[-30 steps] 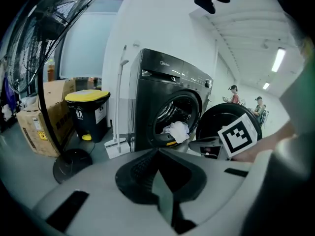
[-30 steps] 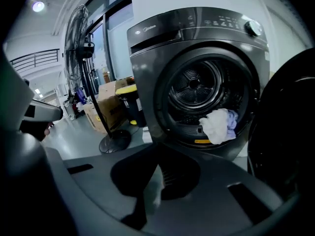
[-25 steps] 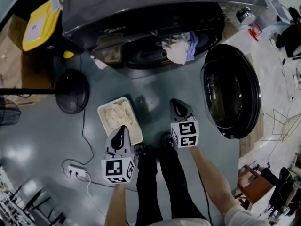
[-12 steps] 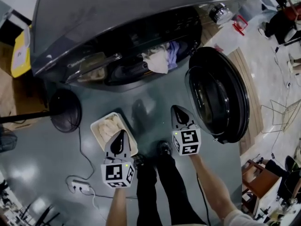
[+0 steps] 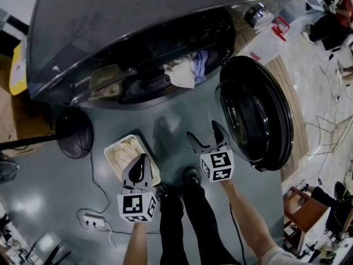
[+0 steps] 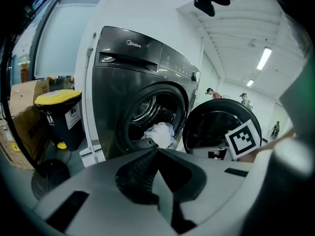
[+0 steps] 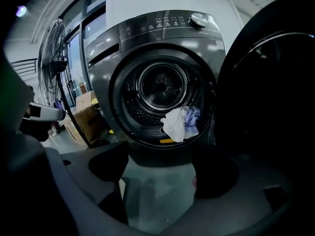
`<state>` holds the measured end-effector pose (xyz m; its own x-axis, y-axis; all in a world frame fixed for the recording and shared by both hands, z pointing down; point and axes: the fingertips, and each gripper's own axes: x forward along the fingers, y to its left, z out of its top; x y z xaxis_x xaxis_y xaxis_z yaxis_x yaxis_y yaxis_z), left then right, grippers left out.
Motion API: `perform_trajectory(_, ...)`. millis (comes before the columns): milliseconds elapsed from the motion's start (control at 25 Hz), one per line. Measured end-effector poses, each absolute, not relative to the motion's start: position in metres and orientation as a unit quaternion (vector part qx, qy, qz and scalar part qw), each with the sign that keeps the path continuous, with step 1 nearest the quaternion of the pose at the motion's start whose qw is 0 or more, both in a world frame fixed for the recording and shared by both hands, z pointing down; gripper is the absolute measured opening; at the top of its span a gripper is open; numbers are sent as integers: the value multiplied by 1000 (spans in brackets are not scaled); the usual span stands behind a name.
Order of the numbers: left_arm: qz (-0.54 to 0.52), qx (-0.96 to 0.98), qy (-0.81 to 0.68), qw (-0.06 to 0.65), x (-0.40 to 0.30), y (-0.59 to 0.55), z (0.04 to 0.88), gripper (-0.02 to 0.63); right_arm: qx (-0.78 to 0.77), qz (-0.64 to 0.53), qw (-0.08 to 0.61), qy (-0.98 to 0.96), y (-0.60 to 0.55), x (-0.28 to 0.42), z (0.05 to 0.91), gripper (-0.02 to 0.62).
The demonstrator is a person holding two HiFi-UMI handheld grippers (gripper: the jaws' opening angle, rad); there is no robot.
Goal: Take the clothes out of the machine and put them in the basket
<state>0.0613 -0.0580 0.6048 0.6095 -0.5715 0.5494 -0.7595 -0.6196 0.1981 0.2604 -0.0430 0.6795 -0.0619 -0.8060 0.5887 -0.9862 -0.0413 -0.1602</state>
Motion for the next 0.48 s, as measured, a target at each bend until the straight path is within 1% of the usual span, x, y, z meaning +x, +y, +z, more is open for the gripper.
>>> perform_trajectory(240, 222, 871, -384, 210, 52, -59, 609, 18, 667, 275, 177, -669, -71, 265, 701, 403)
perform_trajectory(480, 210, 872, -392, 206, 50, -70, 611, 18, 672, 267, 193, -663, -124, 283, 725, 408)
